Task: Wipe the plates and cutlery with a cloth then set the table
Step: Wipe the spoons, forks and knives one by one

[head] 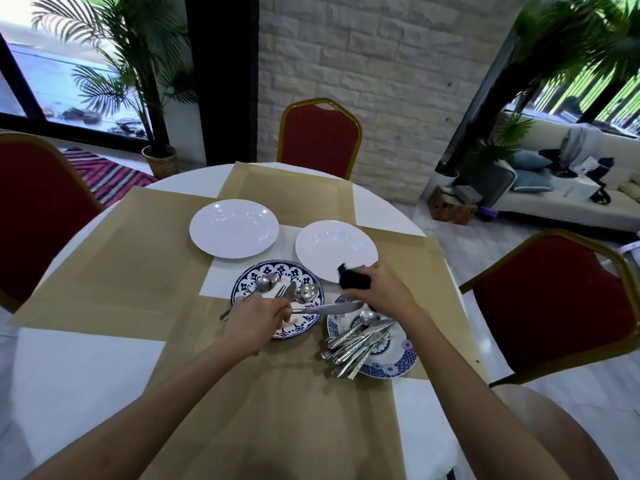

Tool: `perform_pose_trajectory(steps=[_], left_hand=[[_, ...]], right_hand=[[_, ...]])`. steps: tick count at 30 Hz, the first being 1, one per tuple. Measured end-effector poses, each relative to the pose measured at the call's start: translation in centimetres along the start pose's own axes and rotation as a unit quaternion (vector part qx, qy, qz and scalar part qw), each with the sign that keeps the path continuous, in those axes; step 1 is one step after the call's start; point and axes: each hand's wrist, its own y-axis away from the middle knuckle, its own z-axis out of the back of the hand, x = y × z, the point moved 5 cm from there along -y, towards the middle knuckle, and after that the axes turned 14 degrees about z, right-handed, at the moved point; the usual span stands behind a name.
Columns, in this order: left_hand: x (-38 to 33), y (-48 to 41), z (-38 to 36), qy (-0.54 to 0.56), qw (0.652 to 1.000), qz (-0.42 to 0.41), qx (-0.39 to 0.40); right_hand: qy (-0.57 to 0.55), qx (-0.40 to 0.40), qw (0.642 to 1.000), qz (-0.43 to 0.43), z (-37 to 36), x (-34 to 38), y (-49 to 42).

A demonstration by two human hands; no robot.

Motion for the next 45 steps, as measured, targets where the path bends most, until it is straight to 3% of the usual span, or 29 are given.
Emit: perform_pose_trajectory(steps=[3, 5, 8, 11, 13, 15, 18, 24, 29, 31, 34, 37, 42, 45], left_hand=[[-0.1, -1.0, 0.4, -0.04, 0.996, -0.031, -0.072], [-0.5, -1.8, 0.5, -0.055, 0.992, -0.064, -0.095], [-0.7, -2.6, 0.7, -0.043, 0.983, -0.09, -0.153], [-0.4, -1.9, 1.0, 0.053, 0.973, -0.011, -0.226], [0.2, -1.1, -0.2, 0.176, 0.96, 0.141, -0.168], [0.2, -0.5, -2.0, 0.306, 0.92, 0.237, -0.059], [-0.6, -0.5, -4.1, 0.426, 0.868, 0.245, 0.073], [-0.1, -1.2, -4.5, 0.496, 0.818, 0.267, 0.113], [0.1, -1.4, -3.7, 0.503, 0.821, 0.25, 0.101], [0.3, -1.4, -3.3, 0.529, 0.805, 0.248, 0.101], [0.0, -0.7, -2.8, 0.552, 0.786, 0.242, 0.139], [-0.1, -0.4, -2.9, 0.49, 0.83, 0.207, 0.17], [-1.1, 0.6, -4.1, 0.401, 0.853, 0.209, 0.26], [-2.3, 1.5, -4.5, 0.429, 0.828, 0.199, 0.301]], right_hand=[[0.055, 0.15, 0.983, 0.086, -1.6, 1.8, 1.0], [-0.001, 0.197, 0.975, 0.106, -2.4, 2.3, 1.5], [-0.089, 0.2, 0.97, 0.106, -2.9, 2.4, 1.9], [-0.154, 0.15, 0.973, 0.084, -3.4, 2.0, 2.3], [-0.181, 0.116, 0.974, 0.073, -3.9, 2.2, 2.7], [-0.189, 0.101, 0.974, 0.072, -4.6, 2.6, 3.1], [-0.213, 0.089, 0.972, 0.038, -6.0, 2.9, 3.6], [-0.217, 0.058, 0.974, 0.029, -7.8, 4.1, 4.8], [-0.212, 0.087, 0.973, 0.015, -8.6, 4.1, 5.5], [-0.228, 0.082, 0.97, -0.001, -8.3, 3.8, 5.7], [-0.32, 0.028, 0.946, -0.053, -7.2, 2.8, 6.1], [-0.334, -0.063, 0.937, -0.084, -5.5, 1.8, 5.9], [-0.323, -0.233, 0.913, -0.091, -3.4, 1.6, 5.1], [-0.223, -0.221, 0.949, -0.036, -3.2, 2.7, 4.3]])
